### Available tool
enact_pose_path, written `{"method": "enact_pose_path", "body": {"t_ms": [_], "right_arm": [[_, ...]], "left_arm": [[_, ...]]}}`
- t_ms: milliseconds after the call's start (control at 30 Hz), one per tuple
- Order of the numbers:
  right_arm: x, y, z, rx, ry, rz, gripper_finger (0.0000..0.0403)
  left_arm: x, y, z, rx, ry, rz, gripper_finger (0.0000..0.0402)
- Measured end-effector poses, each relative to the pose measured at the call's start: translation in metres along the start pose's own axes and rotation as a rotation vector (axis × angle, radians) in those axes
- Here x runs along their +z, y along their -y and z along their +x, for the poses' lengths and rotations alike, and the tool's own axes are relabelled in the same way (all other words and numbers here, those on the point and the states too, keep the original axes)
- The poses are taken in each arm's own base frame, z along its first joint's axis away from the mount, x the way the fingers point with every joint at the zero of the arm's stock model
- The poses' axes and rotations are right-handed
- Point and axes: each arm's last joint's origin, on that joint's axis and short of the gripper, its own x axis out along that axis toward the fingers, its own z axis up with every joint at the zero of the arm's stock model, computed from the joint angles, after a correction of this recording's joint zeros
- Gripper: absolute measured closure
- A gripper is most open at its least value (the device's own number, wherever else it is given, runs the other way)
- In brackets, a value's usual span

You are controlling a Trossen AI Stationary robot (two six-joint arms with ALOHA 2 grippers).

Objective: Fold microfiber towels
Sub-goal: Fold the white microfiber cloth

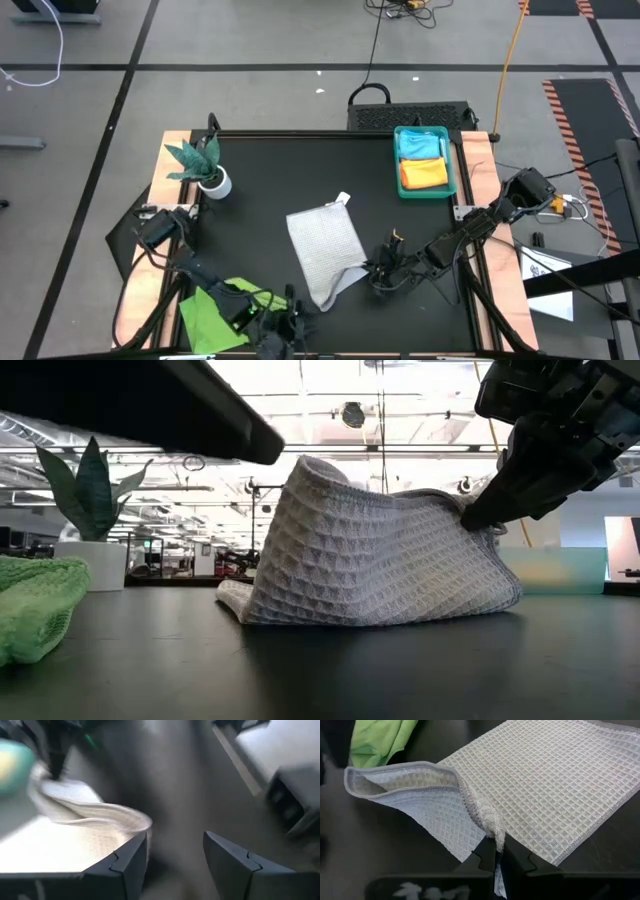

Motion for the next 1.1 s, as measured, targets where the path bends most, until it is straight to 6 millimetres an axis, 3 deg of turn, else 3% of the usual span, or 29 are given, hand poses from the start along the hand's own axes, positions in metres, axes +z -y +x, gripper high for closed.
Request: {"method": "enact_pose_path", "body": {"t_ms": [167,267,400,600,833,1100], "right_arm": [[0.000,0.000,0.000,0.000,0.000,0.000,0.0399],[0.000,0.000,0.000,0.001,0.000,0.000,0.0399],[0.000,0.000,0.000,0.001,0.000,0.000,0.0399],[0.000,0.000,0.000,0.001,0.000,-0.004,0.0399],[0.000,0.000,0.000,0.001,0.000,-0.004,0.0399],[0.000,0.000,0.000,0.003,0.002,-0.013,0.0399]], "left_arm": [[0.004,-0.016,0.013,-0.032,-0.039,-0.203,0.0203],[0.000,-0.022,0.017,-0.043,-0.091,-0.180,0.0191],[-0.005,-0.024,0.017,-0.039,-0.143,-0.141,0.0146],[0.002,-0.012,0.005,0.023,-0.104,-0.116,0.0091],[-0.004,-0.009,0.000,0.185,-0.067,-0.339,0.0103],[-0.028,0.006,0.030,0.193,-0.037,-0.429,0.0125]]}}
